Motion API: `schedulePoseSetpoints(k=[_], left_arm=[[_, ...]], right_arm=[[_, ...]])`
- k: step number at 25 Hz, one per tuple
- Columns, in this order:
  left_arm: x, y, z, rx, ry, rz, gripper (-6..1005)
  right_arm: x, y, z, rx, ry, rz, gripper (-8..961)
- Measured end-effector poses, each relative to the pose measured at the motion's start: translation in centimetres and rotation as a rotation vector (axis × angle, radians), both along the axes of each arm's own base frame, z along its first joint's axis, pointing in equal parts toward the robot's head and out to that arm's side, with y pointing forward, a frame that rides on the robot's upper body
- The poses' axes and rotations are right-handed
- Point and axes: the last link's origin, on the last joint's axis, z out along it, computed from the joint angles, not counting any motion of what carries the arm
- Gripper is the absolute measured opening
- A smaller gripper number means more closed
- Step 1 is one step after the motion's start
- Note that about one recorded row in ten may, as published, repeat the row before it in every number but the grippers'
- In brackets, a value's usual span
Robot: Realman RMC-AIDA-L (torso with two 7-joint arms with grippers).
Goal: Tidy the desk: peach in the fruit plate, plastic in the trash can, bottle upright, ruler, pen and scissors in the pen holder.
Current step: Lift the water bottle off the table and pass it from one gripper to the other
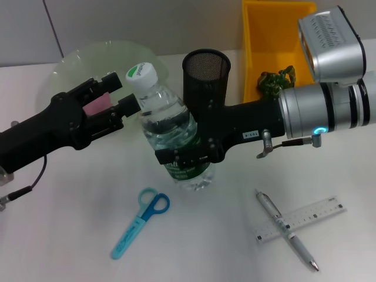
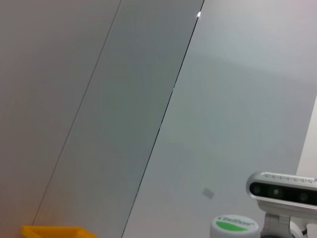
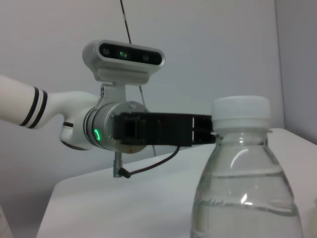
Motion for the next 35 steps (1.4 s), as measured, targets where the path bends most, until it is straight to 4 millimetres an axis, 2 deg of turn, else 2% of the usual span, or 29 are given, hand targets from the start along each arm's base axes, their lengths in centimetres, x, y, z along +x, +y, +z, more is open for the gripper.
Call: schedulePoseSetpoints(k=[9, 21, 33, 35], left_arm=[[0.8, 0.1, -0.9, -0.032, 0.004, -0.032, 810], [1.0, 0.0, -1.3, -0.011, 0.002, -0.047, 811], [0.9, 0.1, -1.3, -0.003, 0.007, -0.047, 758], [0.9, 0.1, -1.3, -0.002, 0.008, -0.046, 615]], right_arm=[[0.0, -0.2, -0.8, -0.013, 0.003, 0.006, 746], [-0.2, -0.2, -1.4, -0.026, 0.004, 0.004, 750], [-0.3, -0.2, -1.5, -0.027, 0.004, 0.006, 754], [-0.3, -0.2, -1.5, -0.027, 0.004, 0.006, 755]])
